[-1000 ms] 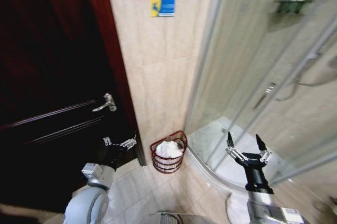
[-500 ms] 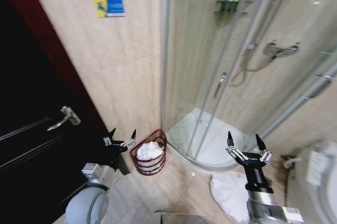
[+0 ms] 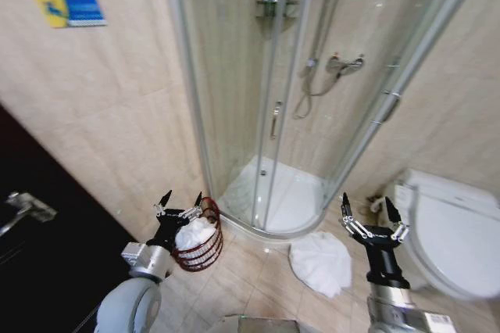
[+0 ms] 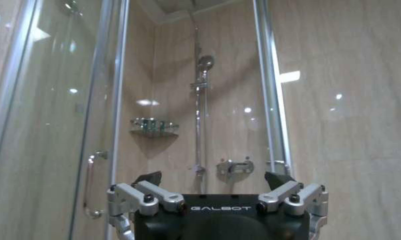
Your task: Discard the used towel into the hamper.
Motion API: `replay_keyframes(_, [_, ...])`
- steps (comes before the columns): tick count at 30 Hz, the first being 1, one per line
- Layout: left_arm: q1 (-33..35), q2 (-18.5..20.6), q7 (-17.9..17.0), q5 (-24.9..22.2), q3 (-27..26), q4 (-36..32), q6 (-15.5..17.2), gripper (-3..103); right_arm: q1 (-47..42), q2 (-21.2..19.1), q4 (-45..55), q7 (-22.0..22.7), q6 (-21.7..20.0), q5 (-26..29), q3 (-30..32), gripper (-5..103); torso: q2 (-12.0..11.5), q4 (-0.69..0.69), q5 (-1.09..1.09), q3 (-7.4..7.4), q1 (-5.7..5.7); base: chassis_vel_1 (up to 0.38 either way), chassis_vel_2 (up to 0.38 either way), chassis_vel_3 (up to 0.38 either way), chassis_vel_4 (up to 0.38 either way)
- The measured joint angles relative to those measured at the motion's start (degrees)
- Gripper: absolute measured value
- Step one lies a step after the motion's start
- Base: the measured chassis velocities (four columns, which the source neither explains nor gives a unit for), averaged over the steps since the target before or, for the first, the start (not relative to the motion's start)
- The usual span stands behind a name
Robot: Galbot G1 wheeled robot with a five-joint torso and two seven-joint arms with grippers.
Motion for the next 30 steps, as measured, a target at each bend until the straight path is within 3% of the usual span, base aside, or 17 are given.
replay_keyframes(30, [0.00,0.00,0.00,0.00,0.00,0.00,0.00,100,0.88,-0.32,-0.99,0.40,1.05,-0.29,0.16,100,0.00,0.01,0.00,0.00,0.00,0.006,-0.011,-0.011,0.005])
